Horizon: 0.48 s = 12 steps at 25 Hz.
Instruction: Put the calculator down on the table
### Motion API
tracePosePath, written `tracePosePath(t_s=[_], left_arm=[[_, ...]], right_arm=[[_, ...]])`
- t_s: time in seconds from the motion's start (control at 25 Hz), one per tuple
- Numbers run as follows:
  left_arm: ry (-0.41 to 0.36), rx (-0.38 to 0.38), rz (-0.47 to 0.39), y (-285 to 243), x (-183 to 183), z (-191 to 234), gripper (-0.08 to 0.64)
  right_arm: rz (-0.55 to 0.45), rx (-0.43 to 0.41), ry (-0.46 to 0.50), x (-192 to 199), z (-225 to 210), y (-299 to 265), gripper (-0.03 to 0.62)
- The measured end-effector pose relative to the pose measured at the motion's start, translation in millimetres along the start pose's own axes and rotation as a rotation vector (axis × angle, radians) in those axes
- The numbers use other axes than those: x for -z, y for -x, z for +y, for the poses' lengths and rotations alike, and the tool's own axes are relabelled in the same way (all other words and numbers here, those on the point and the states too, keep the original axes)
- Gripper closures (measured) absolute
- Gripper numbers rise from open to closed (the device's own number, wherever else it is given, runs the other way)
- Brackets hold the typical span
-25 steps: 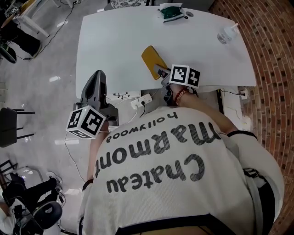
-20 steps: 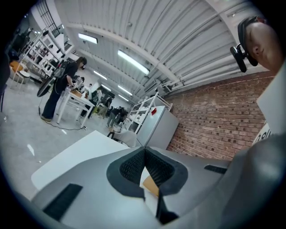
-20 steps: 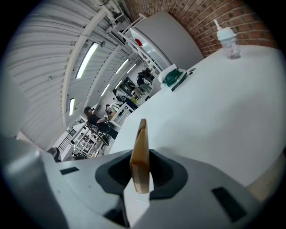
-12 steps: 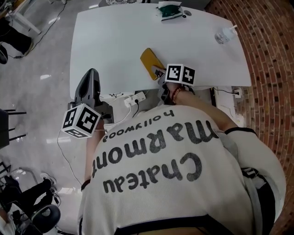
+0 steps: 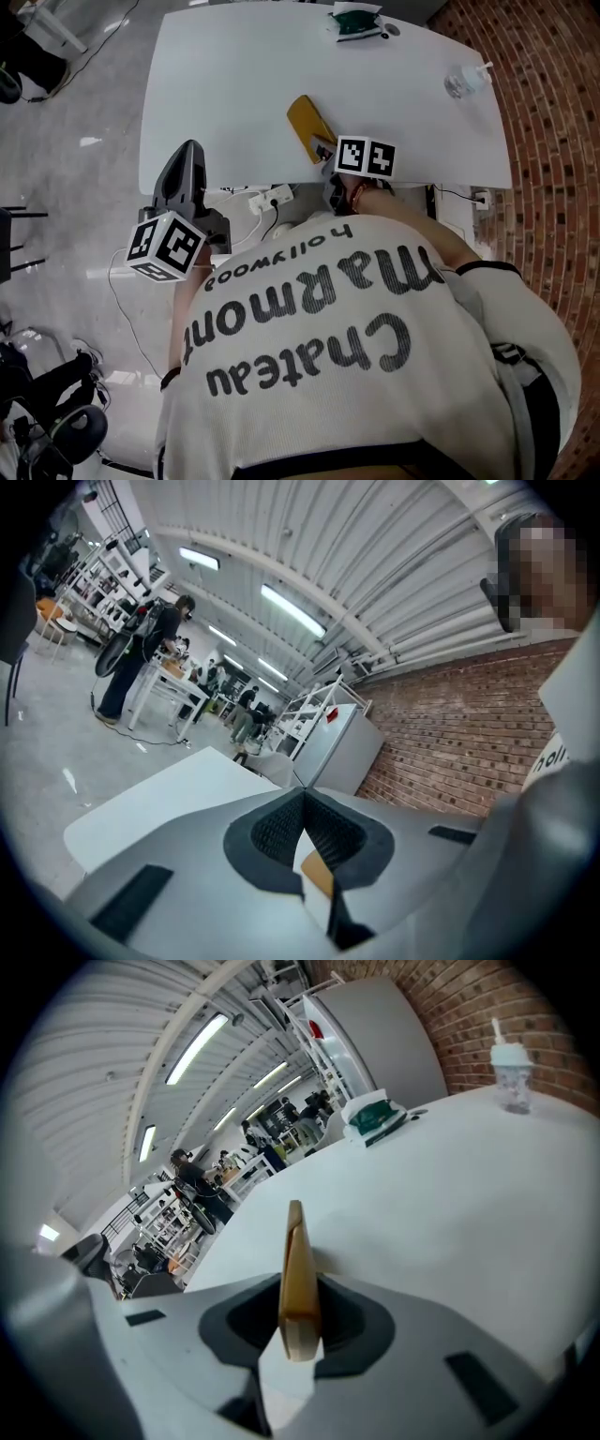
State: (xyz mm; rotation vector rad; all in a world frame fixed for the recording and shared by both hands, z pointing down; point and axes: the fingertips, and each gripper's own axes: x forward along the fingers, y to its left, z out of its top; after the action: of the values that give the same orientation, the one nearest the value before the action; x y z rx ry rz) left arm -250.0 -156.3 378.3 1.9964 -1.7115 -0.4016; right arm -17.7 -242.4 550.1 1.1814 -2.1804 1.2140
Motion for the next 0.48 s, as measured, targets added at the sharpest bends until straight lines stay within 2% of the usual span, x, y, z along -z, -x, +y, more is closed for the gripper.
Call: tracePosePath(t_s=[0.32,0.48], left_arm=[[0.001,-0.038,-0.015,5,-5,10,0.558],[-0.002,-0.049,-0.019,6,-5,11,0.558]], right_arm=[[0.038,0.012,0.029,4,-5,-10,0.489],[0.053,0.007,0.007,8,-10,-13,0.485]])
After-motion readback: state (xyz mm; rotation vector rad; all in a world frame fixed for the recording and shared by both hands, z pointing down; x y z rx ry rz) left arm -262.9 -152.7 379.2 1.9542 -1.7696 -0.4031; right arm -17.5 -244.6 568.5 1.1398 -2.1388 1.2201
